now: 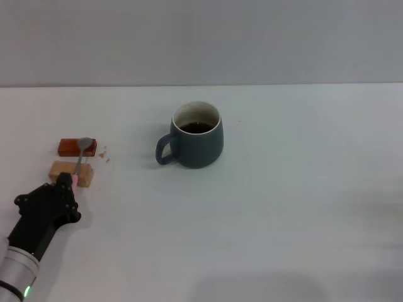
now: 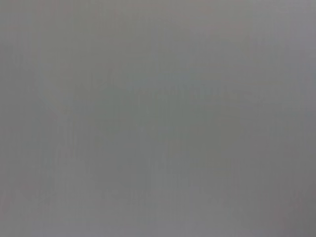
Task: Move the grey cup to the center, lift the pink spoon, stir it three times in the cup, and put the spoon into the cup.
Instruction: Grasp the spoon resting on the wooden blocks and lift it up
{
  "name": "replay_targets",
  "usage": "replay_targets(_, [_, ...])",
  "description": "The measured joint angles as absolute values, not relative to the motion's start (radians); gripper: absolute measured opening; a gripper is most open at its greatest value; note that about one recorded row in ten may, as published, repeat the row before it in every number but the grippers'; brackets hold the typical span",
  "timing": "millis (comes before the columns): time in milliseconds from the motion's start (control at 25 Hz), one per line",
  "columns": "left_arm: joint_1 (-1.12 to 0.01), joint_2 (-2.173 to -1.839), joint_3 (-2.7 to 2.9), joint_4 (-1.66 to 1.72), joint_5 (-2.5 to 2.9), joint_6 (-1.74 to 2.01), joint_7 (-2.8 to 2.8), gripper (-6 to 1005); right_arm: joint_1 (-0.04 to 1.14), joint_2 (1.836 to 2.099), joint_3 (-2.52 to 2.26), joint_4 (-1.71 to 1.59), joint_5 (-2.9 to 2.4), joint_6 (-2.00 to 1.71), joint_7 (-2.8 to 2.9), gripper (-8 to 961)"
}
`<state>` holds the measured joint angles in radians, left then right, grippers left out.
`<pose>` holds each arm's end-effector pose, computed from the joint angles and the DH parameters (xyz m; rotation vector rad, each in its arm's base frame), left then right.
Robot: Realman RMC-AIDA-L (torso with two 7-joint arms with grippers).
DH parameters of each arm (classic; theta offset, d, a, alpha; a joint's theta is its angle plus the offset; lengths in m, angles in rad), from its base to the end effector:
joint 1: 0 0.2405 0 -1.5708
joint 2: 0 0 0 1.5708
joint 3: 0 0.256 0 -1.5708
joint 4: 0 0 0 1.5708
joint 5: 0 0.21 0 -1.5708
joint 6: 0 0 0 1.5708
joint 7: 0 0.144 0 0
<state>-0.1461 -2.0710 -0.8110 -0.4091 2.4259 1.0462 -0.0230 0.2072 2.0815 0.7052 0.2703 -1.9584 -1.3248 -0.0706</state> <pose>-0.3486 0.2537 -0.0564 -1.7054 -0.6536 -0.5707 0.3701 0.2555 0.0027 -1.3237 0.5433 0.5664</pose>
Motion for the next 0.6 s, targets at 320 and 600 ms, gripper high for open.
replay_targets(320, [-0.118, -2.066, -0.720, -0.376, 2.427, 1.306, 0.046, 83, 0.211, 2.082, 0.697, 0.270, -1.959, -1.315, -0.071, -1])
replay_targets(600, [-0.104, -2.066, -0.695, -0.361, 2.430, 1.266, 0.038, 204, 0.210, 2.082, 0.698, 0.268, -1.959, -1.312, -0.071, -2])
